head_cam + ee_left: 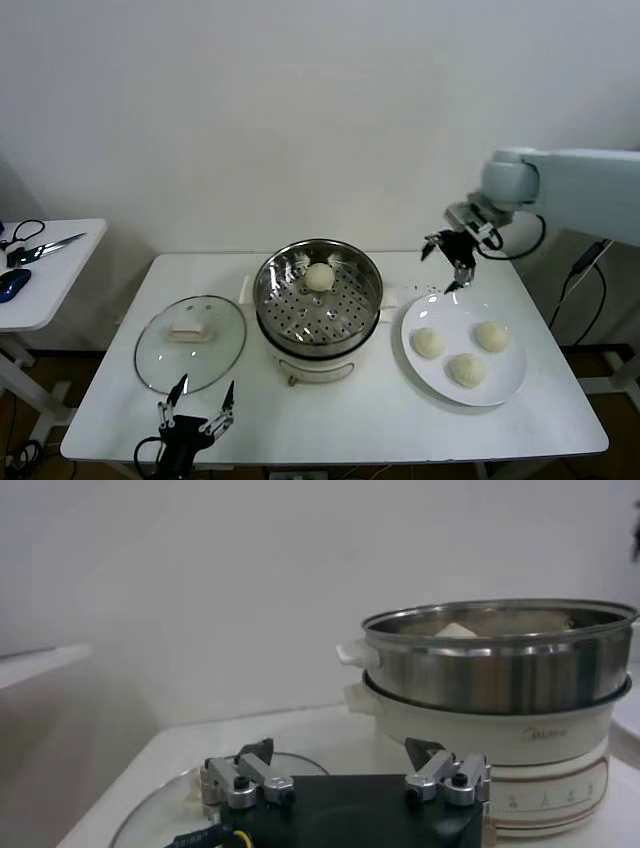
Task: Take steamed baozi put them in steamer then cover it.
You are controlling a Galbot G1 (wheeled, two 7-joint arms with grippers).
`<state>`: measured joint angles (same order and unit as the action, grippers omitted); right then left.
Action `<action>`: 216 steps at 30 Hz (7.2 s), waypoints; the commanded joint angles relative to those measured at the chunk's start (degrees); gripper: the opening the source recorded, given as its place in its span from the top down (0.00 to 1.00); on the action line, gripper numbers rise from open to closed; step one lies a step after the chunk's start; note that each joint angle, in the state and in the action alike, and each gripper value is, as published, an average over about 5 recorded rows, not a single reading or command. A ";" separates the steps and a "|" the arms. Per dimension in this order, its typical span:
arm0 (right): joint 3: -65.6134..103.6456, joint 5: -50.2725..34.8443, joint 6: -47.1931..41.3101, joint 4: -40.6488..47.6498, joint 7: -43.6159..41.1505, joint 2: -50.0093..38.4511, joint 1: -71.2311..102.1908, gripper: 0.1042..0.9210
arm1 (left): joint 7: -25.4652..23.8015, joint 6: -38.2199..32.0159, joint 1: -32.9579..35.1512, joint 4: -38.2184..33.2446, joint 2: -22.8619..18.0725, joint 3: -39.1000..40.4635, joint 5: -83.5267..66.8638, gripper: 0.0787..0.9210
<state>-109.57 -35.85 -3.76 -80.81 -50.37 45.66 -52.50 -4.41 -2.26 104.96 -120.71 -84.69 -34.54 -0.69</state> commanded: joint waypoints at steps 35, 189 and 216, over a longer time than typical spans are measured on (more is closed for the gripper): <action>26.60 9.41 -16.07 11.54 8.39 1.26 36.17 0.25 | 0.12 -0.04 0.85 -0.26 -1.30 -1.27 0.33 0.12; 27.21 19.98 -16.12 0.39 0.88 -11.81 34.06 0.30 | 0.42 0.68 2.86 -3.33 -2.44 0.36 2.70 0.12; 18.76 23.38 21.32 -12.48 -9.35 15.37 -15.55 0.31 | 0.51 0.39 3.34 -4.35 -2.14 0.48 3.04 0.12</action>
<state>-93.64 -16.37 7.92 -85.55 -60.84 51.59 -59.50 -3.88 -1.92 108.32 -125.09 -86.84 -34.11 2.30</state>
